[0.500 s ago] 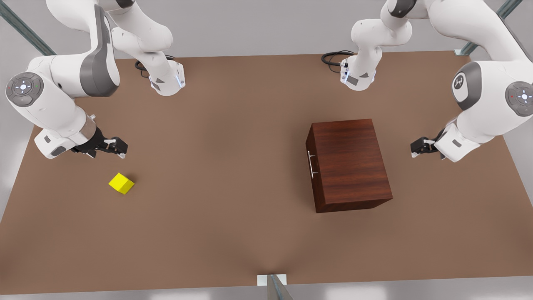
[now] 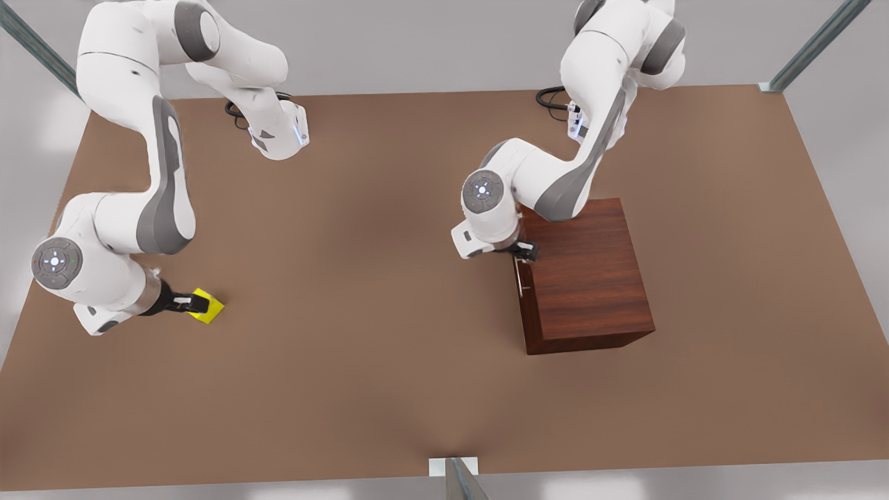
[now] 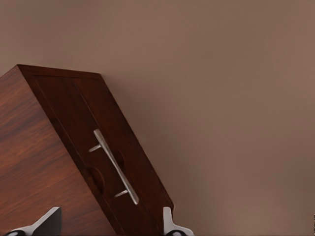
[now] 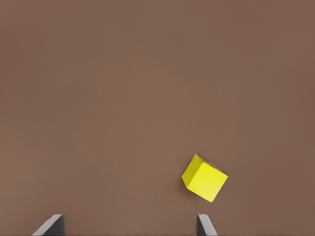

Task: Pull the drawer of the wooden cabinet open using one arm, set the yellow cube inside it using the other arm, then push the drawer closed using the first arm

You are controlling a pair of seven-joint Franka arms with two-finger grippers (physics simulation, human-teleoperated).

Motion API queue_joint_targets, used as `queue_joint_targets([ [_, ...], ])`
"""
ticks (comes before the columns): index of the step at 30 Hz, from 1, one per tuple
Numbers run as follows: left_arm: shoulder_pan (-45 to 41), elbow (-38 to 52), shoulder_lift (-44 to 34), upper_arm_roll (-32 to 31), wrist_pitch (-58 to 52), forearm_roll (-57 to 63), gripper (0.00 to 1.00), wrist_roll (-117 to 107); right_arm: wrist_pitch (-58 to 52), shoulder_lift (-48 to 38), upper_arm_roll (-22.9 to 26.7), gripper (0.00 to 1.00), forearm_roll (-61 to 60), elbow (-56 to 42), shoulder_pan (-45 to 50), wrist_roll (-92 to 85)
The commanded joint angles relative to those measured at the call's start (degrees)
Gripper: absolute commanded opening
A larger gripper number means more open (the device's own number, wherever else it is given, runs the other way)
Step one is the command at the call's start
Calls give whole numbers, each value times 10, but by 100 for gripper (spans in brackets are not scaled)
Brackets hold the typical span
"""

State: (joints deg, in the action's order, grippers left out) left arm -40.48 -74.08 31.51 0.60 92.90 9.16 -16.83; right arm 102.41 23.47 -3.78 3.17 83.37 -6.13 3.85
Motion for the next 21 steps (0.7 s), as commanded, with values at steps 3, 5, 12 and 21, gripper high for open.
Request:
queue_joint_targets([
  [3,-19,1,42,0,36,41,100,-460,106,37,-3,100,-10,3,-35,-320],
  [5,-18,-4,57,1,53,53,100,-507,103,36,-9,100,-44,21,-64,-405],
  [12,-5,-6,80,7,49,71,89,-502,288,-48,-112,100,-27,250,-159,-551],
  [21,2,-10,99,7,54,71,87,-505,358,24,-115,100,-27,251,-170,-774],
])
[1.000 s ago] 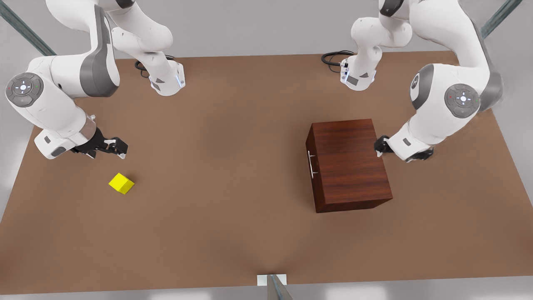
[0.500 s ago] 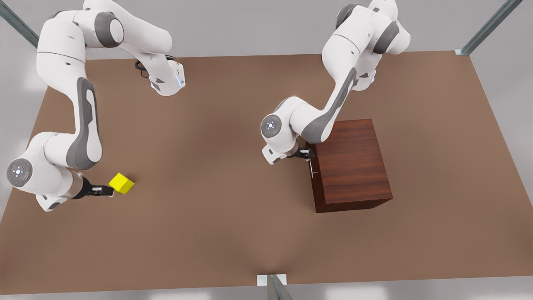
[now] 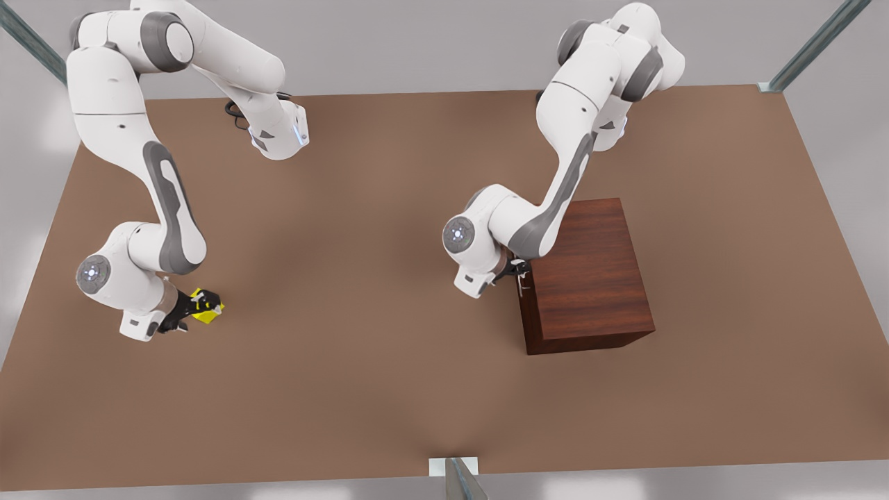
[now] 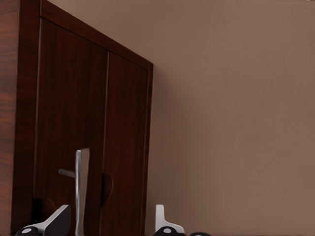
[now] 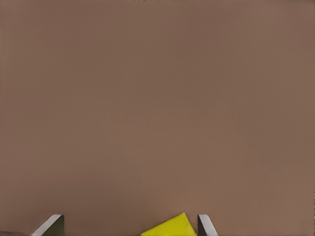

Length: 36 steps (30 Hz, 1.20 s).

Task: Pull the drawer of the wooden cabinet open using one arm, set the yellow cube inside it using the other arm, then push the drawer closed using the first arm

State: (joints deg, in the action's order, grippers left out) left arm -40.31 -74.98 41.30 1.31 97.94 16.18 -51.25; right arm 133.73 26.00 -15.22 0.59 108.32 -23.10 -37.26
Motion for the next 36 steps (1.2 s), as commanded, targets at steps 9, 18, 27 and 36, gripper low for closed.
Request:
queue_joint_targets([
  [9,-1,0,5,-2,2,-4,79,-160,63,-11,-2,100,54,48,-19,-432],
  [18,-26,20,7,-8,4,-13,77,-162,76,-10,-3,100,77,89,-26,-422],
  [27,-24,40,22,-7,13,-12,76,-150,130,-2,-2,100,118,102,-48,-425],
  [36,-25,70,36,-9,23,-11,76,-146,130,1,-5,100,117,124,-48,-412],
])
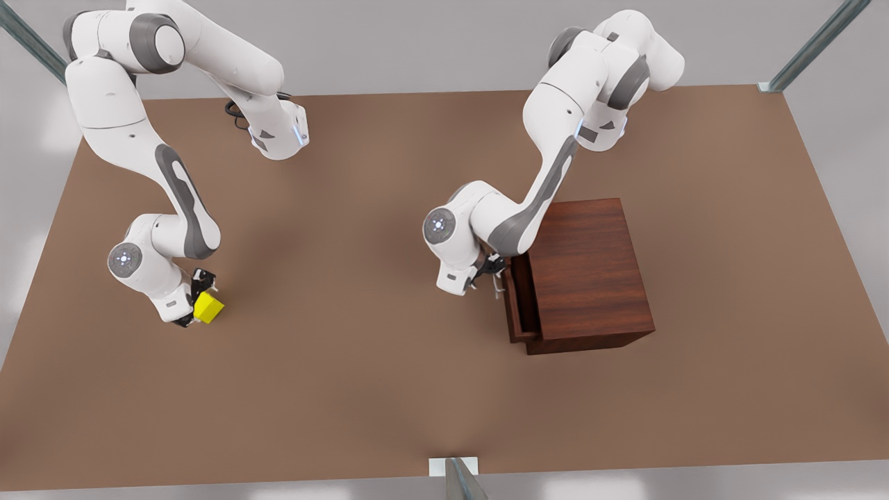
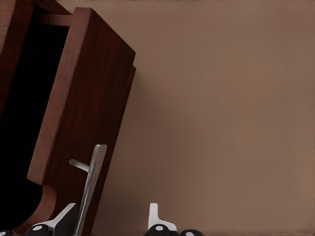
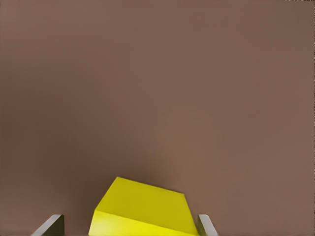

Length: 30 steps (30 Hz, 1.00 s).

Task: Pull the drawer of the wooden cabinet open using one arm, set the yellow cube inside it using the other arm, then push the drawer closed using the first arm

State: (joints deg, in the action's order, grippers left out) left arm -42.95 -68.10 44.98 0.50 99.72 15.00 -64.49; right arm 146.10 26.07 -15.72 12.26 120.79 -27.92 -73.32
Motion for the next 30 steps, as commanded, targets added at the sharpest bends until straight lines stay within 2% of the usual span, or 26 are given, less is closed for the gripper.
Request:
queue_joint_targets([
  [1,-5,2,-1,-1,8,0,76,-16,8,-1,0,100,0,-1,0,-52],
  [11,-33,35,11,-7,22,-1,76,-31,8,20,0,100,-2,16,-25,5],
  [13,-33,87,12,-42,13,-2,76,-50,8,24,0,100,-1,16,-28,3],
  [14,-34,145,3,-54,-23,-11,76,-53,22,31,0,100,0,16,-29,-4],
  [16,-34,160,-51,-56,-36,-11,81,-52,30,36,0,100,2,16,-35,-8],
  [17,-19,160,-67,-57,-49,-12,82,-46,29,36,0,81,2,14,-35,-9],
  [18,4,160,-74,-57,-72,-26,82,0,29,35,0,69,2,13,-35,-10],
  [20,86,159,-96,-56,-129,-81,87,148,27,29,0,63,2,12,-36,-8],
  [21,135,159,-110,-56,-168,-103,99,251,26,24,-1,61,2,12,-36,-7],
  [23,250,158,-130,-55,-244,-125,100,464,15,-8,-14,61,0,10,-36,-1],
  [25,348,158,-132,-53,-255,-125,100,625,-60,-29,-44,61,-40,-42,-36,2],
  [26,388,158,-132,-55,-250,-125,100,694,-98,-30,-76,61,-69,-82,-36,5],
  [28,401,154,-136,-50,-246,-125,100,707,-212,-30,-120,61,-75,-182,-23,91],
  [29,421,84,-181,-52,-192,-130,100,706,-223,-29,-152,61,-72,-202,-21,150],
  [30,417,-100,-285,-50,-40,-132,100,698,-235,-29,-164,61,-72,-222,1,205],
])
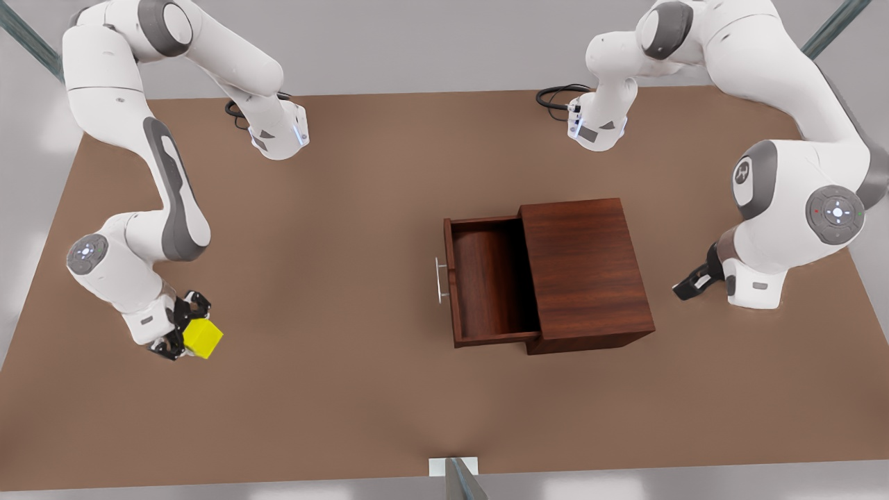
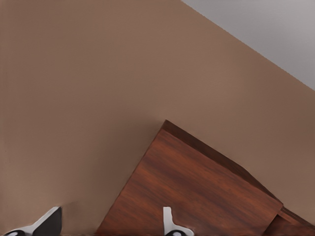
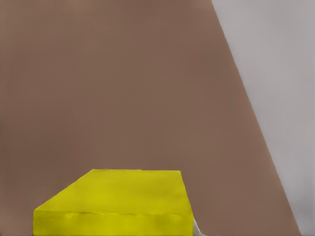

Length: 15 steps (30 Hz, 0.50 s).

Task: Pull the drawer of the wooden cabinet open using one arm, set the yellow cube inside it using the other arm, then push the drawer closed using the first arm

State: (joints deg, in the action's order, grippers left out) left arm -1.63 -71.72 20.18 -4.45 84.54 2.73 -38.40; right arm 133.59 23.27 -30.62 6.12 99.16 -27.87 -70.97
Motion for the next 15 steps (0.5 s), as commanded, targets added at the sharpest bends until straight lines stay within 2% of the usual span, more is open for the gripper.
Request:
queue_joint_targets([
  [1,-1,-108,-68,1,136,-7,100,410,-168,1,-15,61,-11,-64,40,238],
  [4,0,-102,-64,1,103,-4,100,383,-244,3,-14,61,-9,-144,140,400],
  [5,4,-102,-62,1,102,-12,93,330,-250,6,-14,61,-9,-158,176,457],
  [6,8,-101,-56,2,103,-42,54,225,-273,14,-14,61,-6,-175,219,521],
  [7,6,-102,-52,2,100,-45,22,138,-287,28,-13,61,12,-207,255,578],
  [8,0,-101,-48,1,100,-61,21,-36,-299,46,-9,61,23,-238,311,667],
  [12,6,-103,-29,1,94,-103,21,-183,-301,124,-2,62,44,-332,429,805],
  [14,7,-102,-26,3,99,-117,21,-218,-294,155,28,62,57,-368,496,861],
  [15,3,-103,-23,3,99,-116,21,-227,-294,165,61,62,57,-388,536,871],
])
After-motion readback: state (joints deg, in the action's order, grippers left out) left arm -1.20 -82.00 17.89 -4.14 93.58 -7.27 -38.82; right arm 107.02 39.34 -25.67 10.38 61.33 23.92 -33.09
